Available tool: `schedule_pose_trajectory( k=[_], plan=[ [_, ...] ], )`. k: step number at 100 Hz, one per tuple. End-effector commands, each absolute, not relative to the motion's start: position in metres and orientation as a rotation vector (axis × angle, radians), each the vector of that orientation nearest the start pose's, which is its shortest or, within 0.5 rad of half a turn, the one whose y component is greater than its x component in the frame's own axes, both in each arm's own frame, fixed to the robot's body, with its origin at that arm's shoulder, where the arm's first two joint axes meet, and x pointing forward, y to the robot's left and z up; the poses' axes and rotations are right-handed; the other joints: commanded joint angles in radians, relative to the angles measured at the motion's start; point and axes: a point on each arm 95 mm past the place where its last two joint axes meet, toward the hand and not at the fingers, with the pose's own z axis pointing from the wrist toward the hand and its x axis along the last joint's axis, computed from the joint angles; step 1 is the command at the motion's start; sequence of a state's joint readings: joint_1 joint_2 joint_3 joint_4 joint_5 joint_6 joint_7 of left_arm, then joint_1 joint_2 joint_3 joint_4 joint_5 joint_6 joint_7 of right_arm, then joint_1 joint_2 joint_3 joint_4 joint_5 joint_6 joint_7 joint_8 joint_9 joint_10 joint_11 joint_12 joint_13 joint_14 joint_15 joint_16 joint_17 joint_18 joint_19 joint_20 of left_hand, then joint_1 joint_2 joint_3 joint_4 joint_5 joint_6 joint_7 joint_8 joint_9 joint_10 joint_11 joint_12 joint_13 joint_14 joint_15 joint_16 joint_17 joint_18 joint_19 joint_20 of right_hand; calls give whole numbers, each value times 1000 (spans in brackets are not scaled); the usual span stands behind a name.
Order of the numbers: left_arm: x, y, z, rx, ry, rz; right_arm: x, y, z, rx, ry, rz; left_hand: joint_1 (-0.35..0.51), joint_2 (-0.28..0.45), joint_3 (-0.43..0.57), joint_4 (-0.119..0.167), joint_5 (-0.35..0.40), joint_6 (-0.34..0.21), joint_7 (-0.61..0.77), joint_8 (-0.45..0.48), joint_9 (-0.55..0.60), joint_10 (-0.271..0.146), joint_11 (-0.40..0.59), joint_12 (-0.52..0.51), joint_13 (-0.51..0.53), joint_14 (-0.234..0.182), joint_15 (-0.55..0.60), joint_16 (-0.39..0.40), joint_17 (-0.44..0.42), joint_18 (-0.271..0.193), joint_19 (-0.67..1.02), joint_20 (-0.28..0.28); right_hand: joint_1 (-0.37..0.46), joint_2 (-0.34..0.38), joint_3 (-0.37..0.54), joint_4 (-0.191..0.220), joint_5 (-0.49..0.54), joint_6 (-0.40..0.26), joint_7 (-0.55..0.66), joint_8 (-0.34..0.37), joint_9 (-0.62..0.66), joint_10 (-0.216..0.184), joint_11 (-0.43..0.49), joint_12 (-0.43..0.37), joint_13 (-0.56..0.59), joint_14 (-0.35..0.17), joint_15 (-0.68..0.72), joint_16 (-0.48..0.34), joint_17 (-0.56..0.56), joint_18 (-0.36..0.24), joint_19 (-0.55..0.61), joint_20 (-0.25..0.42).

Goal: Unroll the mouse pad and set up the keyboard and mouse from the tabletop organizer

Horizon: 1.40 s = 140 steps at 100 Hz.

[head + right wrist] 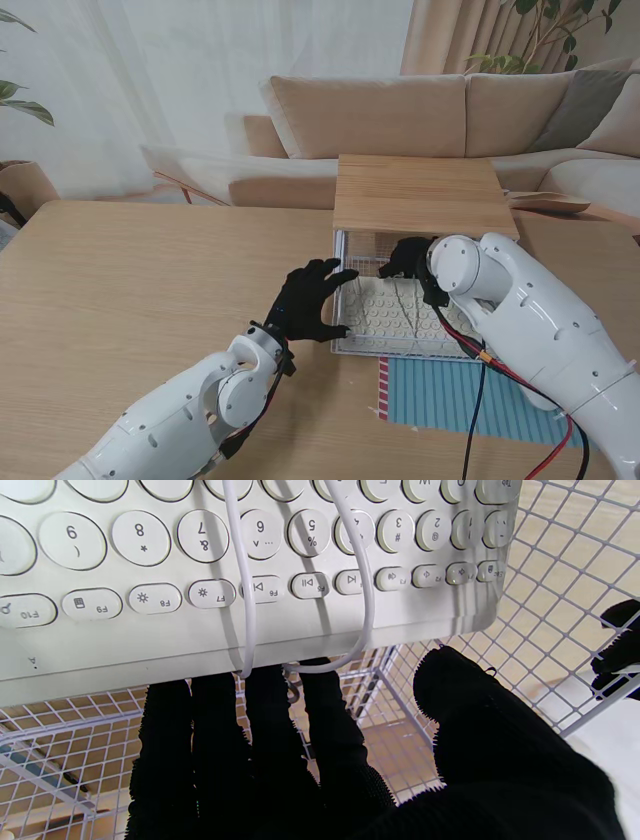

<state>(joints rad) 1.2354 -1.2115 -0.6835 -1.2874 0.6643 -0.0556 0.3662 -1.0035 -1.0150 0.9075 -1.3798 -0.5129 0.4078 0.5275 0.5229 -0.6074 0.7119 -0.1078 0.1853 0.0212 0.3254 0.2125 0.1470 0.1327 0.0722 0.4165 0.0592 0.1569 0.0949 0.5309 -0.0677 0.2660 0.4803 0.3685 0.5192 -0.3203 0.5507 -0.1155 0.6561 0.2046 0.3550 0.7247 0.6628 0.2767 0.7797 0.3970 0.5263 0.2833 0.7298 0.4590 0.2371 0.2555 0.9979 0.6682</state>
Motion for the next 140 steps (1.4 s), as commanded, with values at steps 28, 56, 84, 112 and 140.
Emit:
schedule_pose_trajectory(
  k=[28, 56, 84, 112, 140],
  plan=[
    [422, -142, -355, -1226, 1470, -1914, 502, -1, -294, -2358, -2254, -1246, 64, 58, 80, 24, -30, -4, -17, -6, -24, -35, 1, -10, -31, -29, 5, 6, -8, -1, -3, -9, -7, -33, 1, 50, 21, -49, 32, -144, -19, -69, 135, 114, 139, -22, 258, 102, -2, -28, 142, 38],
    [423, -142, -356, -1225, 1473, -1912, 502, 0, -298, -2340, -2258, -1197, 63, 58, 79, 24, -30, -4, -17, -6, -24, -34, 1, -11, -26, -27, 8, 7, -7, -1, -9, -3, -8, -33, 18, 44, 155, -51, 125, -109, -123, -65, -6, 74, 19, -29, 94, 26, -80, -50, 50, 27],
    [424, -142, -356, -1227, 1474, -1910, 499, 1, -300, -2386, -2189, -1290, 62, 59, 76, 24, -30, -4, -19, -7, -24, -34, 1, -12, -30, -30, 4, 4, -9, 0, -17, 5, 5, -19, 34, 48, -23, -11, 14, -109, 34, -41, 29, 9, 149, -13, 121, 25, -11, -18, 68, 21],
    [425, -142, -357, -1230, 1478, -1904, 489, 5, -289, -2321, -2208, -1396, 63, 56, 78, 25, -29, -1, -19, -7, -23, -34, 2, -12, -27, -27, 8, 6, -9, 1, -24, 12, 12, -19, 44, 49, -41, -13, 17, -154, -8, -55, 138, 106, 124, -10, 214, 73, -32, -23, 91, 33],
    [424, -143, -357, -1231, 1479, -1903, 477, 8, -273, -2211, -2291, -1477, 59, 52, 81, 24, -30, 12, -24, -9, -26, -30, 0, -13, -27, -26, 5, 4, -8, 0, -28, 17, 39, -80, 98, 48, -89, -8, 31, -151, -56, -77, 188, 166, 117, -35, 234, 83, -25, -27, 94, 33]
  ],
)
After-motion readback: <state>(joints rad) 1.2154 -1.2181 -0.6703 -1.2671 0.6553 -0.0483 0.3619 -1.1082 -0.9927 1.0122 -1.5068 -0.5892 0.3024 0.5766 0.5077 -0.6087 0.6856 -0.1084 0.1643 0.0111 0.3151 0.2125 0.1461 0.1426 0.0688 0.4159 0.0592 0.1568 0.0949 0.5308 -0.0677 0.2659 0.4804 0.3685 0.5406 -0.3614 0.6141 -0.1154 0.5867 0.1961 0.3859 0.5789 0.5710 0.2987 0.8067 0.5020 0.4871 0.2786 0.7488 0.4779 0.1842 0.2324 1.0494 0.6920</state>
